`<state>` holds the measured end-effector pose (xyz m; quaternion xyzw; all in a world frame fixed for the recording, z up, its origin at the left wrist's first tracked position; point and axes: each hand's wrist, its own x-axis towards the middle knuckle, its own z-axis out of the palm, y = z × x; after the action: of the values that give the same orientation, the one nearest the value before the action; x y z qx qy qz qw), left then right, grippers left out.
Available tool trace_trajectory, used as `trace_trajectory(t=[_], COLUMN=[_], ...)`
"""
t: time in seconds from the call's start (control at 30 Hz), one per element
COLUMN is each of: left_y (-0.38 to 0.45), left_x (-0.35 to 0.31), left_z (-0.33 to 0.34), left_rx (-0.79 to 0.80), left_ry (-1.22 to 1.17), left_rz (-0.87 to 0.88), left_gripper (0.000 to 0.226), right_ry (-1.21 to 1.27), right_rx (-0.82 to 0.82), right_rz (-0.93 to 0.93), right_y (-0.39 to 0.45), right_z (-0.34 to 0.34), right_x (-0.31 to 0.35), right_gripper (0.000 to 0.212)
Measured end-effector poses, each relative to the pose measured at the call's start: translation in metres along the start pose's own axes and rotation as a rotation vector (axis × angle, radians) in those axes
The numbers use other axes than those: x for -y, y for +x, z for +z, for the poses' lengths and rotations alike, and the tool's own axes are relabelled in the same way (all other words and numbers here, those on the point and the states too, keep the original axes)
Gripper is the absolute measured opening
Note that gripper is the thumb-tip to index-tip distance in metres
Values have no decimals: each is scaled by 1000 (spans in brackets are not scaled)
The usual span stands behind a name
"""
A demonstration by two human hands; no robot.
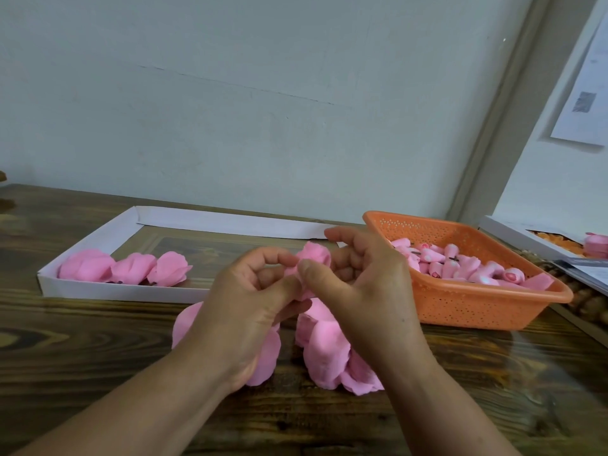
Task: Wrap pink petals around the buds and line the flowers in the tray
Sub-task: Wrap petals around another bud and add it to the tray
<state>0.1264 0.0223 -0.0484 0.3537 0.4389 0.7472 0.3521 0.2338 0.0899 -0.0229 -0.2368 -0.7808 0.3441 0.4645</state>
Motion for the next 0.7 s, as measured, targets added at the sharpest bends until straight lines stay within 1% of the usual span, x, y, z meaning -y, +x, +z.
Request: trace_trajectory(t=[0.07, 0.13, 0.33, 0.47, 0.5, 0.6, 0.7], left_y=[-1, -2, -5, -4, -4, -2, -1], left_x=[1, 2, 4, 6, 6, 6, 8], left_z=[-1, -1, 0, -1, -2, -3, -4], left_rx=[11, 28, 67, 72, 72, 81, 69], left_ry=[51, 123, 316, 357, 365, 389, 427], left_rz=[14, 23, 64, 72, 69, 53, 11], left_gripper=[30, 35, 57, 43, 40, 34, 20], right_ry=[-67, -121, -247, -310, -307, -292, -362], right_rx=[47, 94, 232, 295, 300, 290, 299], right_rz=[-33, -38, -11, 17, 18, 21, -10], right_y=[3, 6, 13, 17, 17, 18, 18], right_z=[-4, -8, -16, -18, -18, -20, -17], right_x=[0, 1, 0, 0, 1, 2, 3], right_gripper=[46, 46, 30, 11, 12, 25, 27])
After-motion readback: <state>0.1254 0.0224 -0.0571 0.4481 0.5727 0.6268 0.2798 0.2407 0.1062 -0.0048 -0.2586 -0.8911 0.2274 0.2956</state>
